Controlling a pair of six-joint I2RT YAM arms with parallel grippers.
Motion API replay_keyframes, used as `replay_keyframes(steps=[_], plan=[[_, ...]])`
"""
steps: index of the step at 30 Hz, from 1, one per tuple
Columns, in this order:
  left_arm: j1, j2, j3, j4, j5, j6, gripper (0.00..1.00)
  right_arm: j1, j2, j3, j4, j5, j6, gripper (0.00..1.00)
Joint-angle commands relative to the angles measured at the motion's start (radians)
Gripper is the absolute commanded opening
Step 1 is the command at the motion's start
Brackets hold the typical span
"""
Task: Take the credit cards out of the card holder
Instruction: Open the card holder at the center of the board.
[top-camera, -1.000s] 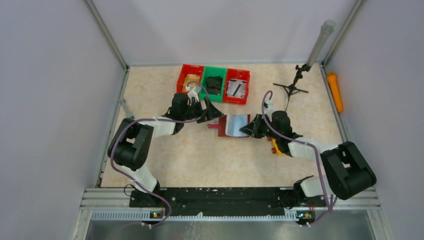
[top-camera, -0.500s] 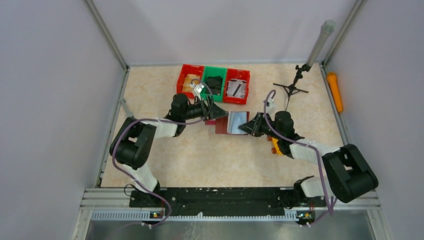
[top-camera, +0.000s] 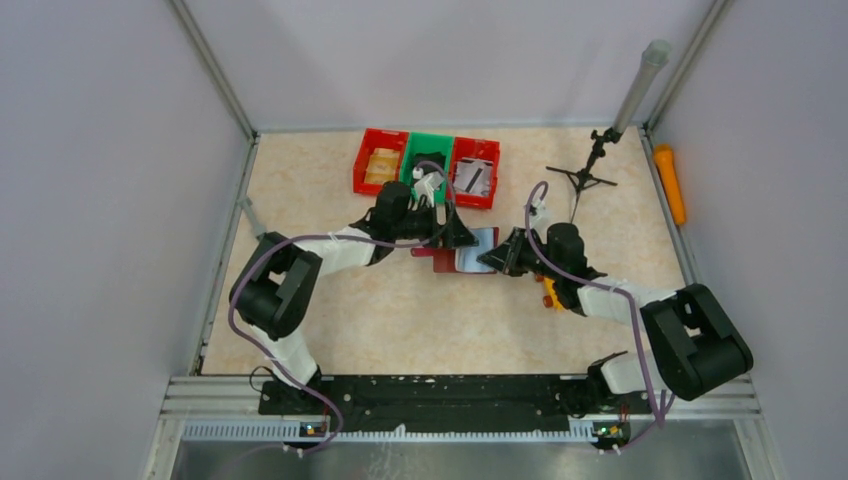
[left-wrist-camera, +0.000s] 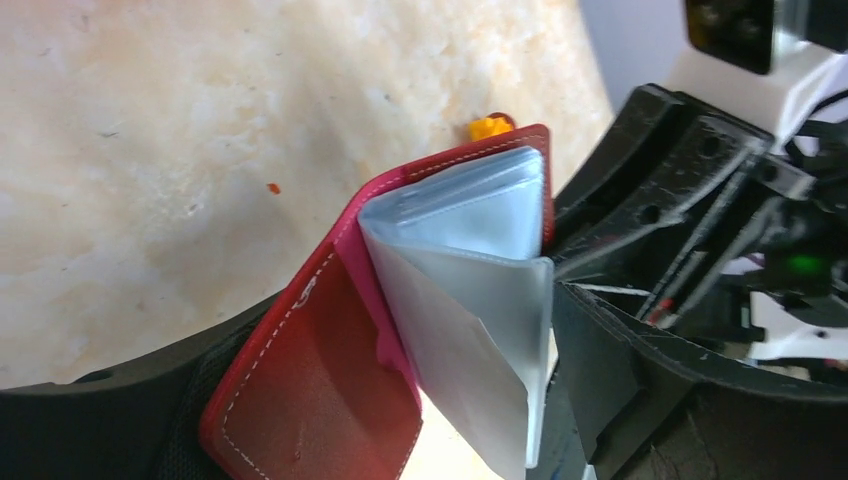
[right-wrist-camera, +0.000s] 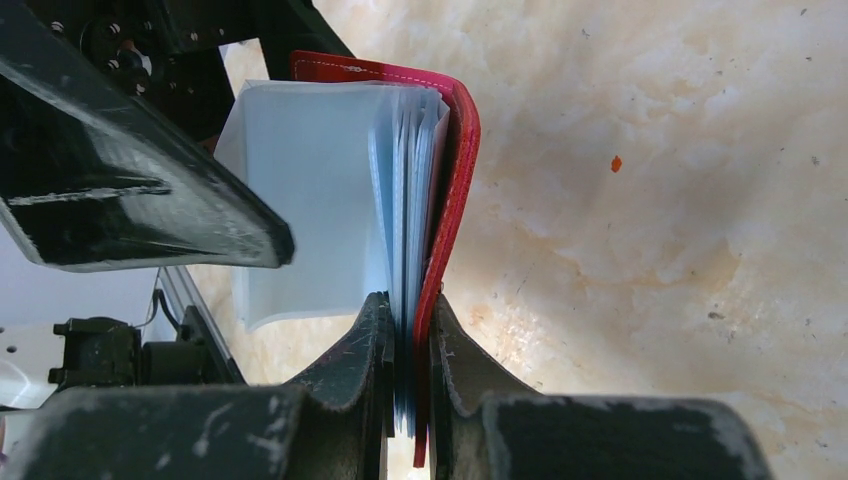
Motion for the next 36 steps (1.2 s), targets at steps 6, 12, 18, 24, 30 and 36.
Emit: replay_keyframes(steps=[6,12,18,24,30,36], plan=[[-0.021,0.055,0.114,-0.232,-0.076,0.125,0.88,-0.008,0.001,0.037,0.054,-0.006,-0.016,0.0],[0.0,0.071,0.108,-0.218,-0.049,0.101,0.57,-0.008,0.001,0.023,0.115,-0.049,0.001,0.01],[0.044,0.065,0.061,-0.116,0.006,0.033,0.24,-0.008,-0.003,0.014,0.131,-0.055,0.003,0.26],[0.064,0.063,0.051,-0.122,-0.008,0.023,0.2,-0.009,-0.019,0.005,0.124,-0.035,0.0,0.51],[0.066,0.084,0.075,-0.183,-0.042,0.038,0.16,-0.009,0.038,0.052,0.032,-0.017,-0.019,0.47],[0.066,0.113,0.098,-0.247,-0.061,0.052,0.14,-0.009,0.131,0.082,0.05,-0.065,-0.008,0.32]])
